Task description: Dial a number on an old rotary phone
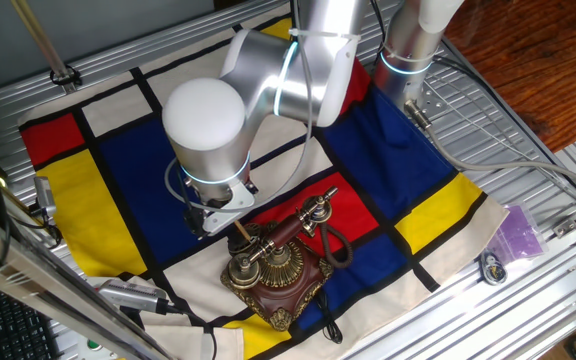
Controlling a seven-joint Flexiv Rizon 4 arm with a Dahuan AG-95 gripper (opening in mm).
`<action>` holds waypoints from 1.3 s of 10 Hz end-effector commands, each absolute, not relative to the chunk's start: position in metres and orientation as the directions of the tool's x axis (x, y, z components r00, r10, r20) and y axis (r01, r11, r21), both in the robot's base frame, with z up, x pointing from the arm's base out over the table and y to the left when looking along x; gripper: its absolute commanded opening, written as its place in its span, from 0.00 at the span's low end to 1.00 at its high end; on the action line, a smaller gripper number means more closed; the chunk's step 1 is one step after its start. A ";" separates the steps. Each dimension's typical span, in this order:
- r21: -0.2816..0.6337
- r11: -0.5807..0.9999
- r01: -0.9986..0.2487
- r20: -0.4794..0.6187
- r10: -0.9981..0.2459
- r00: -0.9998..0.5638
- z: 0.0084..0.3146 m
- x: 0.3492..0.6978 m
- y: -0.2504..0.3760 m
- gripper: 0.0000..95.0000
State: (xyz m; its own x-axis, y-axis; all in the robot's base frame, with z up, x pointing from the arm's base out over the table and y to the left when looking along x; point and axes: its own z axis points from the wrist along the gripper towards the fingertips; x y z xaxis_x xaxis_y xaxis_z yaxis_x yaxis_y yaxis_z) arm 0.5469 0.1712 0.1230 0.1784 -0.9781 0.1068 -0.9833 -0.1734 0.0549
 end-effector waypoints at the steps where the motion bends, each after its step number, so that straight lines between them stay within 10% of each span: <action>1: 0.058 -0.174 -0.983 0.106 -0.978 0.179 0.123 0.546 0.171 0.00; 13: 0.075 -0.156 -0.985 0.089 -0.983 0.162 0.125 0.548 0.171 0.00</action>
